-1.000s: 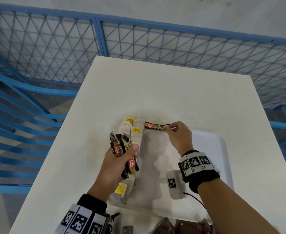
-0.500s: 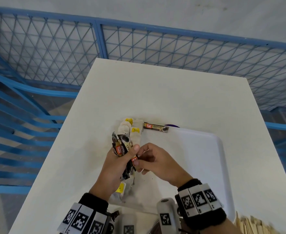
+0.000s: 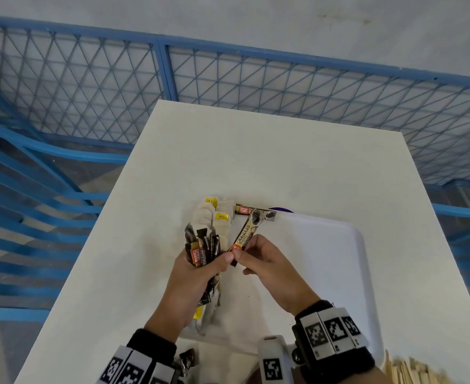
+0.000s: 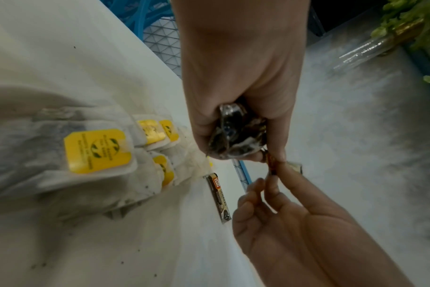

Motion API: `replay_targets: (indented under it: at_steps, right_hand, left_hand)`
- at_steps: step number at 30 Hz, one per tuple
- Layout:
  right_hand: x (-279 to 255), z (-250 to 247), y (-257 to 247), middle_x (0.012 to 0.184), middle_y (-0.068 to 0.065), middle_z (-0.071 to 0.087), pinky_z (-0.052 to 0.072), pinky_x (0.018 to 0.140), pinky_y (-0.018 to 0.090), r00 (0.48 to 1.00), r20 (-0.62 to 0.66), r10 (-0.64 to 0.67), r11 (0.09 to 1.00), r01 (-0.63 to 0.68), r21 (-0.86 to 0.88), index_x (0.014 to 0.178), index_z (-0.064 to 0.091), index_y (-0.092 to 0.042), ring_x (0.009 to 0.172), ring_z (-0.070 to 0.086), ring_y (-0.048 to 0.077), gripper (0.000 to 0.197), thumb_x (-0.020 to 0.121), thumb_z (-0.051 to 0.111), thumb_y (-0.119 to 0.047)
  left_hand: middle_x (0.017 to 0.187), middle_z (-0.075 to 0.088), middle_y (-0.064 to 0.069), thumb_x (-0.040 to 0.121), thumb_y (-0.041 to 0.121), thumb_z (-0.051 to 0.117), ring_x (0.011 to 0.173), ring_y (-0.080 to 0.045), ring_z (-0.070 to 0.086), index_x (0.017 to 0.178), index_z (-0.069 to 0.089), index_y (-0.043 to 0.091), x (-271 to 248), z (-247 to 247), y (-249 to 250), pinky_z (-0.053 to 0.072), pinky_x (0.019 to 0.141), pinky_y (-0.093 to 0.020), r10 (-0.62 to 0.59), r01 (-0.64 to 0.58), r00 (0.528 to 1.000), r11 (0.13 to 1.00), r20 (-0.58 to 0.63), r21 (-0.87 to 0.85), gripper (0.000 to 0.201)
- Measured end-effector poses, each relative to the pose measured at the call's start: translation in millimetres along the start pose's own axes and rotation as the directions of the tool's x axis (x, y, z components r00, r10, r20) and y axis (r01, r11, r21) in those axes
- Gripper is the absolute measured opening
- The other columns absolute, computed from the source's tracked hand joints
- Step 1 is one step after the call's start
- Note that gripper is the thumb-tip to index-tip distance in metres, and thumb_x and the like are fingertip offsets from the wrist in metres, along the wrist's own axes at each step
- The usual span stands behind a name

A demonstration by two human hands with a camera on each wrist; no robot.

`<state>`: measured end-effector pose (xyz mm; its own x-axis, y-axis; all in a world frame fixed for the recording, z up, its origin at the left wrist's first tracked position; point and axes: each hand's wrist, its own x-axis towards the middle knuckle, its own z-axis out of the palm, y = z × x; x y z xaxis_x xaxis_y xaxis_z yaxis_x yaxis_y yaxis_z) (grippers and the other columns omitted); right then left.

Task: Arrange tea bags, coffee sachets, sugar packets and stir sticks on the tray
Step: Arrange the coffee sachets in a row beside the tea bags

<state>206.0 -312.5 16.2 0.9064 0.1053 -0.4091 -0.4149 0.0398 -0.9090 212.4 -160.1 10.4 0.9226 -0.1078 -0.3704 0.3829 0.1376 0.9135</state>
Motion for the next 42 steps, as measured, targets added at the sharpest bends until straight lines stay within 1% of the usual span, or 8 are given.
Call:
replay_targets:
  at_steps: [7,12,16,25,32,34,39,42]
  right_hand:
    - [-1.9,-14.9,-9.6,0.075,-0.013,0.062,0.043,0.061,0.018,0.997,-0.015,-0.074,0.997,0.074,0.021,0.100,0.063,-0.016,0.070,0.054,0.006,0.011,0.090,0.057,-0.014]
    - [3.1,-34.3,-20.1,0.071,0.001,0.063,0.048,0.060,0.017,0.997,0.045,-0.059,0.998,0.060,-0.037,0.096,0.065,-0.002,0.063,0.060,0.009,0.011,0.088,0.058,-0.001]
    - [6.6,-38.8,-11.0,0.080,0.007,0.069,0.055,0.073,0.019,0.998,0.065,0.024,0.998,-0.028,0.050,0.102,0.065,-0.001,0.075,0.068,0.012,0.018,0.089,0.053,0.003]
    - [58.3,-61.6,18.6,0.078,0.012,0.064,0.052,0.052,0.018,0.866,-0.450,0.220,0.969,-0.140,0.206,0.092,0.057,-0.002,0.061,0.061,0.017,0.014,0.082,0.067,0.000]
    - [85.8,-58.6,23.0,0.066,0.004,0.060,0.055,0.061,0.025,0.805,-0.573,0.153,0.958,-0.263,-0.114,0.078,0.060,-0.010,0.056,0.054,0.014,0.014,0.081,0.071,-0.017]
    - [89.2,-58.1,22.5,0.073,0.002,0.061,0.050,0.072,0.031,0.803,-0.592,0.069,0.908,-0.296,-0.297,0.083,0.066,-0.009,0.068,0.054,0.018,0.017,0.081,0.070,-0.026]
    - [86.3,-56.7,17.4,0.081,0.003,0.058,0.037,0.066,0.022,0.821,-0.571,-0.011,0.848,-0.295,-0.441,0.077,0.062,-0.009,0.081,0.052,0.018,0.017,0.084,0.066,-0.024]
    - [87.5,-55.4,23.2,0.105,0.012,0.057,0.038,0.079,0.026,0.808,-0.579,-0.108,0.841,-0.236,-0.487,0.100,0.055,-0.006,0.099,0.053,0.027,0.023,0.085,0.064,-0.021]
  left_hand:
    - [0.082,0.071,-0.015,0.072,0.014,0.080,0.073,-0.029,0.060,0.093,0.069,0.006,0.4,-12.3,5.0,0.051,0.069,-0.039,0.007,-0.010,1.000,0.991,0.026,0.134,0.026]
    - [0.079,0.073,-0.006,0.076,0.004,0.074,0.078,-0.023,0.068,0.092,0.068,0.010,1.1,-18.6,9.1,0.055,0.069,-0.031,0.026,-0.026,1.000,0.979,0.005,0.204,0.018]
    - [0.054,0.063,0.007,0.081,0.000,0.067,0.048,-0.005,0.056,0.088,0.064,0.006,3.4,-18.1,9.3,0.044,0.046,-0.012,0.018,-0.012,0.997,0.996,-0.072,0.088,0.010]
    - [0.070,0.068,-0.002,0.078,0.017,0.069,0.063,-0.013,0.063,0.085,0.066,0.012,6.9,-27.2,10.6,0.050,0.064,-0.031,-0.130,0.105,0.978,0.983,-0.164,-0.152,0.008]
    - [0.074,0.072,-0.003,0.088,0.012,0.060,0.068,-0.012,0.066,0.082,0.069,0.012,5.0,-29.9,6.8,0.050,0.067,-0.033,-0.208,0.171,0.963,0.963,-0.171,-0.209,0.010]
    - [0.076,0.072,-0.004,0.088,0.012,0.060,0.068,-0.013,0.065,0.084,0.069,0.011,5.0,-30.4,6.0,0.050,0.066,-0.033,-0.223,0.187,0.961,0.960,-0.166,-0.209,0.010]
    - [0.076,0.068,-0.006,0.088,0.013,0.060,0.071,-0.016,0.064,0.092,0.068,0.007,5.6,-30.4,5.5,0.050,0.064,-0.030,-0.244,0.209,0.957,0.956,-0.156,-0.207,0.011]
    - [0.076,0.070,-0.004,0.088,0.012,0.060,0.071,-0.014,0.064,0.090,0.068,0.009,4.9,-29.0,6.7,0.050,0.063,-0.029,-0.240,0.206,0.957,0.958,-0.163,-0.200,0.009]
